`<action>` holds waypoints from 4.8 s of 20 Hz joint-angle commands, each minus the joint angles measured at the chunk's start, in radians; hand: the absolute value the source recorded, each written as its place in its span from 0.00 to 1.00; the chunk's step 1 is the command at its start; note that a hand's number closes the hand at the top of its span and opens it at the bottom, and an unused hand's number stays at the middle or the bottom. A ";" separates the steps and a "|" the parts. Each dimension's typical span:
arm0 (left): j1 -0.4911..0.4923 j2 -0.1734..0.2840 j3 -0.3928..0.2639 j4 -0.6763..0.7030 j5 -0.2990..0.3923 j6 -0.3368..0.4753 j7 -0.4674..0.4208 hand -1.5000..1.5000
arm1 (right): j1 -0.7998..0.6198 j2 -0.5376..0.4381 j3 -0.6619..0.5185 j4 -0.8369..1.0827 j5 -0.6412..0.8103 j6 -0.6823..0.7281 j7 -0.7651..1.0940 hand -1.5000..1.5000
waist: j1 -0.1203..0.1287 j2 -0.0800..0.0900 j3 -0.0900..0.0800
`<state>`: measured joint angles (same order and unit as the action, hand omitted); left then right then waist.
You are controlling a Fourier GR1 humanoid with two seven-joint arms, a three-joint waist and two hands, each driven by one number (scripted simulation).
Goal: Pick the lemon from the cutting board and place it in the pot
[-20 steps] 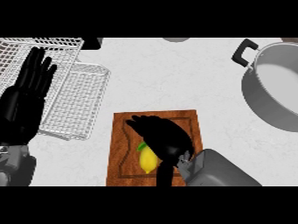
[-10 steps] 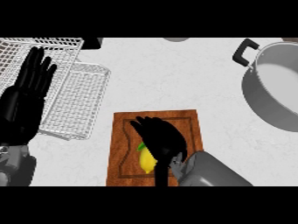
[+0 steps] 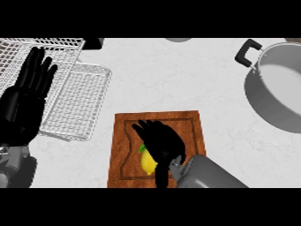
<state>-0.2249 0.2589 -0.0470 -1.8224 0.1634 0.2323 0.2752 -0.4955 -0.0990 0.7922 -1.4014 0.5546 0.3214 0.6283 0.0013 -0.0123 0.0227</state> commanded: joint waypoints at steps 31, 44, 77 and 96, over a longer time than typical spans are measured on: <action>0.114 0.036 0.067 0.039 -0.043 0.051 0.029 0.50 | 0.298 -0.542 0.257 -0.249 0.163 -0.165 -0.762 1.00 | -0.087 -0.007 -0.022; 0.182 0.051 0.105 -0.040 -0.023 0.057 0.056 0.50 | 0.608 -0.894 -0.236 -0.586 -0.292 -0.590 -1.095 1.00 | -0.123 0.001 -0.020; -0.036 0.014 0.019 0.141 -0.021 -0.002 -0.003 0.50 | 0.354 -0.920 -0.743 0.228 -0.600 -0.540 -1.383 1.00 | 0.078 0.039 -0.019; -0.022 -0.014 -0.023 0.140 -0.039 0.015 -0.016 0.50 | -0.042 -0.647 -0.603 0.751 -0.576 -0.101 -1.425 0.00 | 0.082 0.040 -0.018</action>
<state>-0.3126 0.2339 -0.0969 -1.7744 0.1411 0.2341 0.2647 -0.4699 -0.8270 0.2090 -0.7233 0.0443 0.1054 -0.7737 0.0790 0.0038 0.0087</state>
